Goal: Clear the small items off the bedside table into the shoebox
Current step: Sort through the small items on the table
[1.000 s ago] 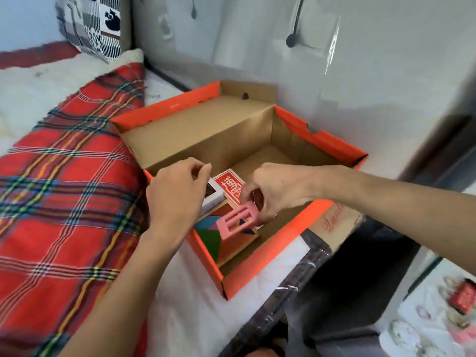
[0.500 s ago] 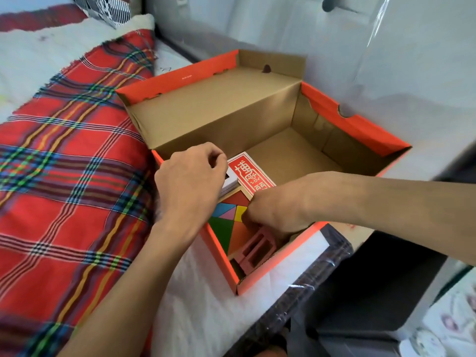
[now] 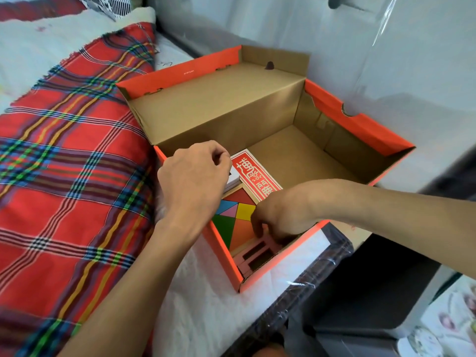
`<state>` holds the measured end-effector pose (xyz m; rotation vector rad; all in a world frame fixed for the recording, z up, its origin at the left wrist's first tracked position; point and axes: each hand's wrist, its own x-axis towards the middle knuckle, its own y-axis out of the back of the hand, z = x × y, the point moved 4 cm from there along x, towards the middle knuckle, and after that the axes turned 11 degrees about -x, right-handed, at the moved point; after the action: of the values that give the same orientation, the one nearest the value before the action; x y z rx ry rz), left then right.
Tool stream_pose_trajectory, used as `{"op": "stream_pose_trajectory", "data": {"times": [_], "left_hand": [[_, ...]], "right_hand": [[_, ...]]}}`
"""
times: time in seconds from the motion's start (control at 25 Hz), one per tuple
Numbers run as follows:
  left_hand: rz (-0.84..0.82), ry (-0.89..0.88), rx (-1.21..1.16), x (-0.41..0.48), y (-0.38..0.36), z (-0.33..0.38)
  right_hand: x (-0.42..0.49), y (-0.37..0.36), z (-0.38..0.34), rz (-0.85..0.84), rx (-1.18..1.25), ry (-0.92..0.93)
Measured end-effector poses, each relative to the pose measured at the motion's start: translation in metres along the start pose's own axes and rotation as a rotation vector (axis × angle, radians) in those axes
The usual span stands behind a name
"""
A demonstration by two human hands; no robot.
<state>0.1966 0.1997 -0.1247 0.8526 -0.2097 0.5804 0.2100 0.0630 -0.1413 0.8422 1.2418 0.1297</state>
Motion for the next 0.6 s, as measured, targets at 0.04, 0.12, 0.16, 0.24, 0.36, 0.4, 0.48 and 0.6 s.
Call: {"op": "stream_pose_trajectory", "data": {"times": [0.04, 0.12, 0.16, 0.24, 0.36, 0.4, 0.48, 0.6], "left_hand": [[0.000, -0.001, 0.002, 0.000, 0.000, 0.000], [0.002, -0.003, 0.007, -0.001, -0.001, 0.000], [0.002, -0.005, 0.010, -0.002, -0.001, 0.001], [0.002, -0.006, 0.017, -0.002, -0.002, 0.000], [-0.004, -0.017, 0.033, -0.001, -0.003, 0.000], [-0.017, -0.024, 0.040, 0.000, -0.002, 0.002], [-0.079, -0.042, 0.054, -0.001, 0.000, 0.006], [-0.185, -0.055, 0.022, -0.002, 0.005, 0.022]], "right_hand": [[0.001, -0.001, 0.000, -0.042, 0.048, -0.001], [0.003, -0.003, -0.002, -0.085, 0.122, 0.005], [0.005, -0.004, -0.002, -0.090, 0.138, 0.007], [0.006, -0.006, -0.002, -0.091, 0.157, 0.000], [0.005, -0.006, -0.001, -0.087, 0.175, -0.041], [0.002, -0.003, 0.000, -0.055, 0.186, -0.072], [-0.016, 0.005, 0.007, 0.112, 0.229, -0.165], [-0.065, 0.009, 0.021, 0.455, 0.380, -0.288]]}}
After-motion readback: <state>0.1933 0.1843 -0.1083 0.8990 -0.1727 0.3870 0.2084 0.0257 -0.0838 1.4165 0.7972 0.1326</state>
